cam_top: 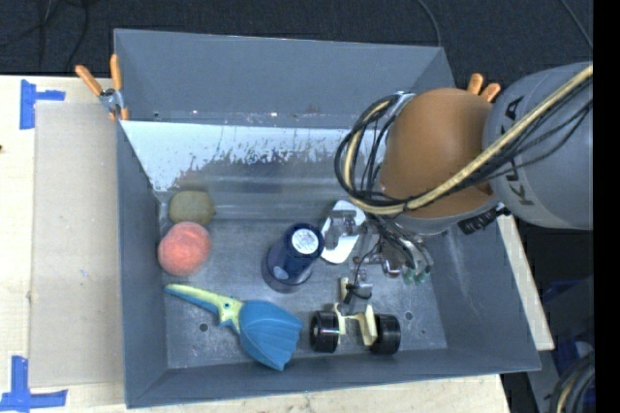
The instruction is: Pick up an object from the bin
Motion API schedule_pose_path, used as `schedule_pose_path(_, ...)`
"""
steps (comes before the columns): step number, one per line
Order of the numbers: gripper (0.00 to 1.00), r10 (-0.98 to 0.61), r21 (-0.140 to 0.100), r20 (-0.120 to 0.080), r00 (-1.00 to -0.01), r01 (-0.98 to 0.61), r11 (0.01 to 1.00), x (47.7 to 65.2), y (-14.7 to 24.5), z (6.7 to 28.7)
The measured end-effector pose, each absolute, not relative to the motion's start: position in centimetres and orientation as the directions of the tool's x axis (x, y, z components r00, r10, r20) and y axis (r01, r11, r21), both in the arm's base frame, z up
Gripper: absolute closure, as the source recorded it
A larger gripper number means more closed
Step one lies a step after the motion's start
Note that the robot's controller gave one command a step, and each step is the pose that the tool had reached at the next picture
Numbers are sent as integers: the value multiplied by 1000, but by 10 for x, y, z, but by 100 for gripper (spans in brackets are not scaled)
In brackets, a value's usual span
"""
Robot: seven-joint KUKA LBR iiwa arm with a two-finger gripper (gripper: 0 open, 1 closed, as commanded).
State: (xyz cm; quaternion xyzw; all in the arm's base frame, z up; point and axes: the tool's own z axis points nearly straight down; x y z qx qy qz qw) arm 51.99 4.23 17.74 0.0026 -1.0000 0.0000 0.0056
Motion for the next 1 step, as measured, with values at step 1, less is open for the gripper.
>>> schedule_pose_path(1, 0, -4, 0, 3, -1000, -4, 1000, 522, 42, 182)
